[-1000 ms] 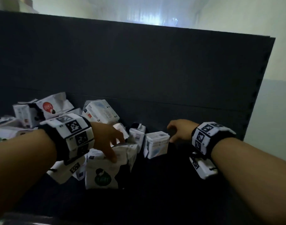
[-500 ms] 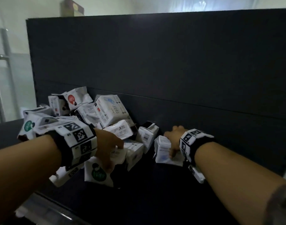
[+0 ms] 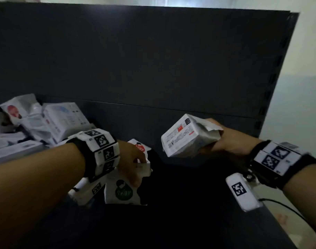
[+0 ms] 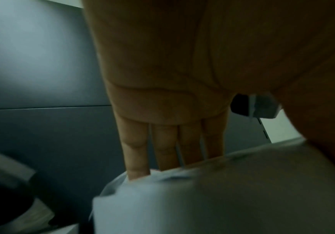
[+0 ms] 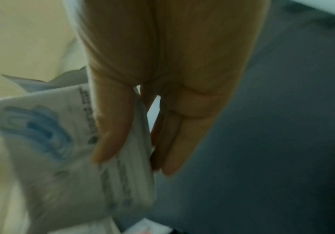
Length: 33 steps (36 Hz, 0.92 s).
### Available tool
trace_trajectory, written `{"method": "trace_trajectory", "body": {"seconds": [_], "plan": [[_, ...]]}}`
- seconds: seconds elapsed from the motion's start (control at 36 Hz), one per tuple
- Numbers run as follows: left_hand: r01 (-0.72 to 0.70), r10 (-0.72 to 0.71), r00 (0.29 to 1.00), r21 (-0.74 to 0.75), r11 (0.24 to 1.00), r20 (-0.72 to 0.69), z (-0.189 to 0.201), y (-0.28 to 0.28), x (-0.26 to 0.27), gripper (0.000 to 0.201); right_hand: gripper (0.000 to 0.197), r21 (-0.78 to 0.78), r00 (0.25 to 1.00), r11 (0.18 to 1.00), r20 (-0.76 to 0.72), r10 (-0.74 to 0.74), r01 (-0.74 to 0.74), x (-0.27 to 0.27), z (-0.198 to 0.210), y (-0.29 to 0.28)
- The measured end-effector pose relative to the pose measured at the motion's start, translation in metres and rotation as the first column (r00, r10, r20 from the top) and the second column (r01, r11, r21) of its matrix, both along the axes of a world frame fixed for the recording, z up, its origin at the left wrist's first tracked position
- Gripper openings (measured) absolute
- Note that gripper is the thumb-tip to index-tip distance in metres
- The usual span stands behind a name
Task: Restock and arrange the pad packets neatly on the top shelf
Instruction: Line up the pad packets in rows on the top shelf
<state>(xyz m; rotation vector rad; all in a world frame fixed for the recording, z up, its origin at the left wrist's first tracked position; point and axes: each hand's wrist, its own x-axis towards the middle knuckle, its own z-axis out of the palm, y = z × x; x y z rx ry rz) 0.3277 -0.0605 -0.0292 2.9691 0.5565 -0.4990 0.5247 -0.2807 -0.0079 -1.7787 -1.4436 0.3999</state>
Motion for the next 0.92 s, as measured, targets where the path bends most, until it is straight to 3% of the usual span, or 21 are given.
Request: {"method": "trace_trajectory", "body": {"seconds": [0.11, 0.17, 0.19, 0.22, 0.28, 0.31, 0.36, 0.42, 0.5, 0.53, 0.58, 0.67, 0.75, 0.78, 0.83, 0.92], "plan": [[0.039, -0.036, 0.998, -0.054, 0.998, 0.059, 0.006, -0.005, 0.013, 0.069, 0.077, 0.142, 0.962, 0.989, -0.261, 0.074, -0.038, 0.008, -0.01, -0.02], [0.076, -0.054, 0.978, -0.104, 0.992, 0.199, 0.018, -0.014, 0.019, 0.055, 0.079, 0.176, 0.952, 0.984, -0.295, 0.079, -0.027, 0.01, -0.011, -0.029], [0.079, -0.018, 0.957, -0.2, 0.977, 0.29, 0.027, -0.02, 0.021, 0.058, 0.08, 0.186, 0.956, 0.982, -0.284, 0.074, -0.021, 0.009, -0.009, -0.033], [0.073, 0.076, 0.927, -0.375, 0.924, 0.366, 0.035, -0.026, 0.022, 0.066, 0.08, 0.191, 0.972, 0.982, -0.229, 0.056, -0.012, 0.007, -0.008, -0.035], [0.115, 0.27, 0.875, -0.714, 0.69, 0.402, 0.047, -0.035, 0.026, 0.075, 0.072, 0.227, 0.998, 0.973, 0.014, -0.054, 0.05, -0.002, -0.003, -0.037], [0.138, 0.332, 0.86, -0.803, 0.58, 0.388, 0.051, -0.039, 0.027, 0.077, 0.064, 0.294, 0.976, 0.952, 0.162, -0.144, 0.091, -0.009, -0.002, -0.036], [0.16, 0.387, 0.848, -0.871, 0.464, 0.361, 0.054, -0.045, 0.032, 0.086, 0.053, 0.465, 0.887, 0.883, 0.377, -0.265, 0.066, -0.023, -0.003, -0.032], [0.172, 0.359, 0.879, -0.911, 0.374, 0.313, 0.052, -0.047, 0.038, 0.093, 0.05, 0.564, 0.817, 0.825, 0.493, -0.3, -0.038, -0.034, -0.007, -0.028], [0.209, 0.309, 0.91, -0.949, 0.234, 0.276, 0.051, -0.051, 0.038, 0.081, 0.057, 0.585, 0.692, 0.805, 0.622, -0.366, -0.1, -0.039, -0.015, -0.028], [0.233, 0.315, 0.902, -0.947, 0.221, 0.295, 0.051, -0.05, 0.037, 0.076, 0.059, 0.574, 0.676, 0.815, 0.632, -0.38, -0.079, -0.039, -0.016, -0.029], [0.303, 0.307, 0.876, -0.92, 0.249, 0.372, 0.051, -0.047, 0.037, 0.063, 0.064, 0.53, 0.727, 0.848, 0.588, -0.356, -0.013, -0.037, -0.016, -0.032], [0.368, 0.281, 0.832, -0.855, 0.366, 0.478, 0.052, -0.045, 0.033, 0.043, 0.058, 0.46, 0.811, 0.872, 0.438, -0.389, 0.17, -0.031, -0.012, -0.033], [0.365, 0.282, 0.784, -0.779, 0.51, 0.553, 0.057, -0.044, 0.03, 0.048, 0.026, 0.404, 0.942, 0.868, 0.039, -0.332, 0.289, -0.029, -0.002, -0.031], [0.364, 0.269, 0.774, -0.751, 0.551, 0.573, 0.06, -0.045, 0.029, 0.049, 0.021, 0.386, 0.948, 0.868, -0.076, -0.308, 0.313, -0.031, 0.002, -0.03], [0.358, 0.216, 0.764, -0.677, 0.643, 0.608, 0.066, -0.048, 0.026, 0.051, 0.036, 0.324, 0.95, 0.893, -0.102, -0.295, 0.312, -0.035, 0.013, -0.029], [0.303, 0.132, 0.738, -0.499, 0.812, 0.662, 0.075, -0.054, 0.025, 0.084, 0.077, 0.169, 0.971, 0.963, 0.084, -0.224, 0.208, -0.044, 0.03, -0.025]]}}
